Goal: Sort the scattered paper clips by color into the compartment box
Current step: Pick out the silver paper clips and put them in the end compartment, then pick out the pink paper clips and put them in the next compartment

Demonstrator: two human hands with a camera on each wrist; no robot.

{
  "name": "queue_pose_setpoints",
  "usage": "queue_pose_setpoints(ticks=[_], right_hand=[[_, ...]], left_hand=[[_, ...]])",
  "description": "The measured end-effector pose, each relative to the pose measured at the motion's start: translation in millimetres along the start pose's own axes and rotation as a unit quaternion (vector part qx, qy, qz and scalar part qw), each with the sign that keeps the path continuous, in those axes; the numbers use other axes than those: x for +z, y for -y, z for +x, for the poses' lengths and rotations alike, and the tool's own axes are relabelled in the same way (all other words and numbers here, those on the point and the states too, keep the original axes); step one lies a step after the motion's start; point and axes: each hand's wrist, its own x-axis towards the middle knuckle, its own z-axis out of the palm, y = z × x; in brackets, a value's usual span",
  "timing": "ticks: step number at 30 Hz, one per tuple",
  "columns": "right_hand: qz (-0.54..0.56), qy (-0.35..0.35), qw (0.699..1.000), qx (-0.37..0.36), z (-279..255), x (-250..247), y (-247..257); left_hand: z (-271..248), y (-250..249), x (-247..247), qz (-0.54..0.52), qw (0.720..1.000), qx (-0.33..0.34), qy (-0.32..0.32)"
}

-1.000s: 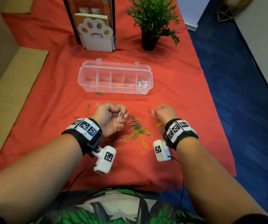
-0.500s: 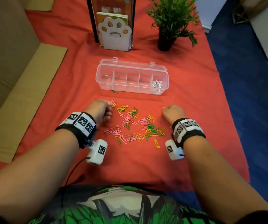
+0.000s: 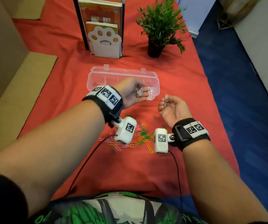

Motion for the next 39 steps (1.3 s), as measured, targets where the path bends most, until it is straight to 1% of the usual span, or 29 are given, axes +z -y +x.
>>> queue_pose_setpoints(ticks=[2, 4, 6, 7, 9, 11, 13, 15, 17, 20, 21, 22, 24, 26, 29, 30, 32, 33, 34, 36, 37, 38, 39], right_hand=[[-0.013, -0.015, 1.000, 0.001, -0.1, -5.5, 7.1], [-0.052, -0.032, 0.998, -0.011, -0.3, -9.7, 11.7], [-0.146, -0.057, 0.987, -0.044, -0.2, -11.3, 13.7], [-0.211, -0.069, 0.973, -0.063, 1.7, -11.6, 13.6], [-0.339, -0.091, 0.931, -0.101, 5.9, -9.0, 14.6], [-0.449, -0.108, 0.875, -0.145, 12.4, 0.5, 17.7], [-0.522, -0.127, 0.823, -0.184, 21.8, 15.3, 23.7], [-0.565, -0.133, 0.787, -0.210, 31.5, 32.8, 28.4], [-0.599, -0.112, 0.762, -0.219, 43.2, 51.1, 27.8], [-0.695, -0.083, 0.692, -0.175, 46.5, 76.1, 21.0], [-0.713, -0.082, 0.673, -0.179, 45.1, 80.4, 20.2], [-0.721, -0.083, 0.663, -0.181, 42.7, 83.0, 19.3], [-0.720, -0.085, 0.659, -0.201, 33.9, 83.3, 14.8], [-0.725, -0.072, 0.649, -0.218, 24.3, 76.9, 3.9], [-0.752, -0.018, 0.629, -0.197, 7.2, 60.0, -19.2], [-0.765, -0.007, 0.612, -0.200, 1.0, 52.5, -28.2], [-0.789, 0.003, 0.564, -0.242, -12.4, 38.3, -46.4], [-0.794, 0.009, 0.551, -0.257, -19.1, 32.5, -55.7], [-0.794, 0.022, 0.550, -0.257, -24.8, 27.5, -64.8], [-0.792, 0.058, 0.565, -0.226, -31.8, 19.1, -81.8], [-0.794, 0.076, 0.566, -0.208, -35.1, 15.9, -89.9], [-0.801, 0.096, 0.558, -0.195, -38.4, 12.8, -97.6], [-0.809, 0.117, 0.543, -0.190, -42.3, 10.4, -104.7]], left_hand=[[9.1, -11.3, 14.0, -0.013, 1.000, 0.012, -0.008], [18.0, -16.5, 22.2, -0.031, 0.999, 0.037, -0.023], [25.8, -17.9, 24.0, -0.046, 0.996, 0.047, -0.063], [29.4, -17.2, 23.9, -0.047, 0.994, 0.056, -0.078], [34.0, -13.6, 20.2, -0.032, 0.993, 0.066, -0.091], [32.0, -9.8, 12.5, 0.032, 0.990, 0.080, -0.114], [24.0, -1.3, 0.4, 0.084, 0.981, 0.114, -0.128], [13.6, 11.8, -17.7, 0.130, 0.971, 0.138, -0.144], [1.2, 27.9, -41.6, 0.202, 0.953, 0.149, -0.171], [-18.4, 52.3, -77.7, 0.314, 0.916, 0.146, -0.203], [-25.0, 59.8, -87.3, 0.347, 0.902, 0.144, -0.212], [-31.5, 67.1, -95.4, 0.376, 0.890, 0.140, -0.218], [-42.4, 80.8, -108.2, 0.419, 0.873, 0.127, -0.217], [-50.7, 93.9, -115.9, 0.447, 0.864, 0.106, -0.207], [-55.9, 112.6, -120.2, 0.472, 0.858, 0.076, -0.189], [-56.2, 117.5, -120.5, 0.479, 0.855, 0.069, -0.187], [-57.1, 123.8, -119.3, 0.494, 0.847, 0.057, -0.188], [-57.3, 126.1, -118.8, 0.504, 0.841, 0.054, -0.190], [-57.8, 128.3, -118.1, 0.516, 0.833, 0.055, -0.190], [-58.4, 132.8, -116.8, 0.533, 0.822, 0.065, -0.191], [-58.5, 134.9, -115.9, 0.535, 0.820, 0.072, -0.192], [-58.4, 137.0, -114.8, 0.538, 0.817, 0.080, -0.192], [-57.8, 138.6, -113.4, 0.545, 0.811, 0.091, -0.193]])
